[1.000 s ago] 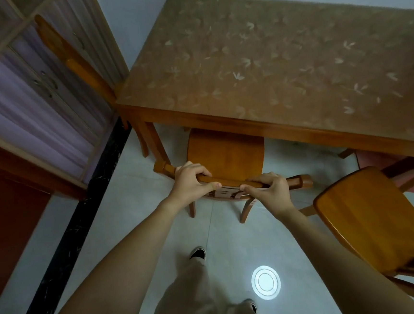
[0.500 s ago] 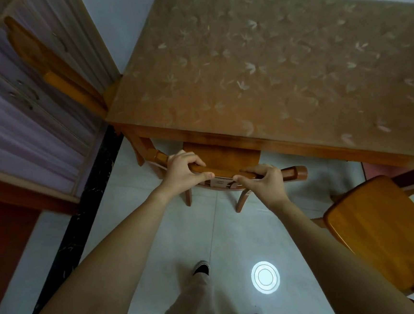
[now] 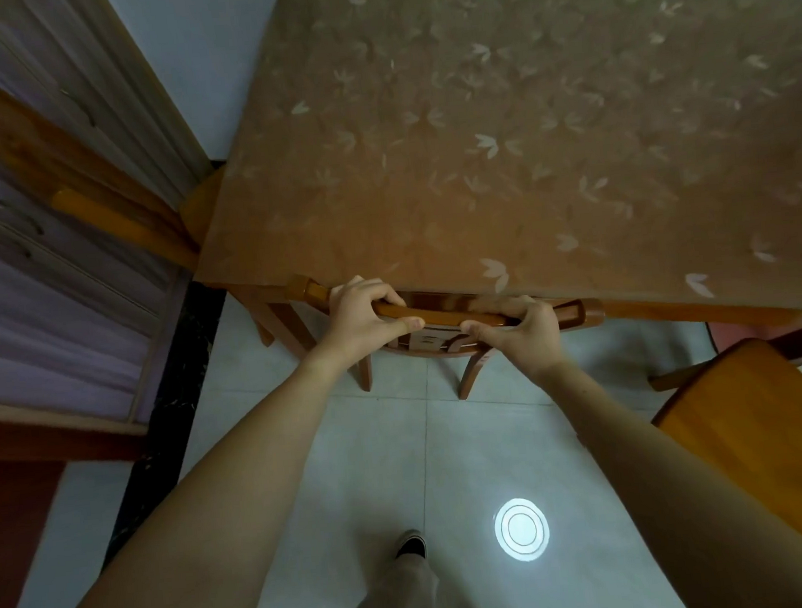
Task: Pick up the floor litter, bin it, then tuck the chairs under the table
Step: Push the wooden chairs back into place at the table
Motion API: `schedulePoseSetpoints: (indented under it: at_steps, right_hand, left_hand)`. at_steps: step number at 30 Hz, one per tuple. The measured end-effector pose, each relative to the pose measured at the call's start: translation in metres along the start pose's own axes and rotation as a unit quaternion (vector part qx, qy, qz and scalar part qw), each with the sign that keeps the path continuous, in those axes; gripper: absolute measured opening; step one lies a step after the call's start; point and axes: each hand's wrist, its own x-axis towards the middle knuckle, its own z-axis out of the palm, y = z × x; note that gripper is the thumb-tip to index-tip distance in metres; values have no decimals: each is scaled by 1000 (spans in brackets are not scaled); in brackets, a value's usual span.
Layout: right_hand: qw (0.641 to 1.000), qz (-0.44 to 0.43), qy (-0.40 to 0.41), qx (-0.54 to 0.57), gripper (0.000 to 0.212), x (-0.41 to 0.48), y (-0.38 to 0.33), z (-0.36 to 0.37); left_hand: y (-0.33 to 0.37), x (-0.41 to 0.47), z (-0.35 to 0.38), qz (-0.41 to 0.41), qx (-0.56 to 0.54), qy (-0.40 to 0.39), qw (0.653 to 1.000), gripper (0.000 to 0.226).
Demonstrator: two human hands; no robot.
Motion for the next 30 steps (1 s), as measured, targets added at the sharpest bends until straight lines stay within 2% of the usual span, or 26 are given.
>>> schedulePoseSetpoints:
  at_steps: [12,19,24,30]
  right_hand:
    - [999,28,-12,11,61,13,7,-2]
    - [1000,16,0,12,32,7,-3,0]
    - [1000,4,7,11,33,-2,-1,1]
    - [999,20,-22,42,27,-14,-10,-7]
  left_hand:
    - [3,10,3,3,21,5,1000,27]
    - [3,6,1,-1,14,5,1000,29]
    - [4,-7,8,-13,8,32,999,29]
    - [8,-26,15,-20,5,45,999,30]
